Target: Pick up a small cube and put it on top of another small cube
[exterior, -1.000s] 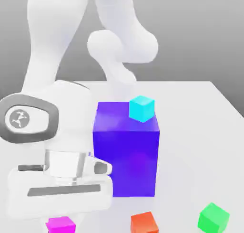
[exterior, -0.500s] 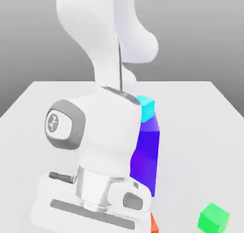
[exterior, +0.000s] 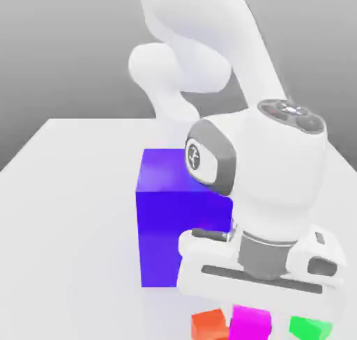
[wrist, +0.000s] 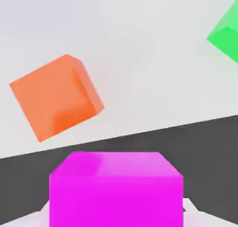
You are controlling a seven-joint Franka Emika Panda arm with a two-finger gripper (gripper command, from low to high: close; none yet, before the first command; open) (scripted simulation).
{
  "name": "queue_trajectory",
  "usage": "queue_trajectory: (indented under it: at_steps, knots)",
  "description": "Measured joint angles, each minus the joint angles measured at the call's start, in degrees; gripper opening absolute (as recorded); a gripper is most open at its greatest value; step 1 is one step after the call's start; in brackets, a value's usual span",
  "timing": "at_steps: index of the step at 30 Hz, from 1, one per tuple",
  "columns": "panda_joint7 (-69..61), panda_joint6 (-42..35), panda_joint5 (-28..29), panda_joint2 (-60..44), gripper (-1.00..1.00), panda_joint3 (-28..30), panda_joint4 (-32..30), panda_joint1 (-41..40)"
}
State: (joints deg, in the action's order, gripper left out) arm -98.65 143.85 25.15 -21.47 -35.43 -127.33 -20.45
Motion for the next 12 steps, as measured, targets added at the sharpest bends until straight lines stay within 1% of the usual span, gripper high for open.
queue_trajectory:
  at_steps: [3, 4, 6, 8, 9, 12]
  knots:
    - [-8.71, -0.66, -2.06, 1.83, -1.0, -6.26, -2.94, 0.27]
    - [-9.86, -0.19, -1.5, 1.4, -1.0, -6.94, -3.43, 0.72]
    - [-8.84, 1.76, 1.67, -1.31, -1.0, -5.32, -3.44, 2.69]
    - [-6.45, 4.16, 5.57, -4.75, -1.0, -2.17, -3.01, 5.36]
    - [-5.57, 4.98, 6.92, -5.95, 1.0, -1.03, -2.83, 6.29]
    - [-5.57, 4.98, 6.92, -5.95, 1.0, -1.03, -2.83, 6.29]
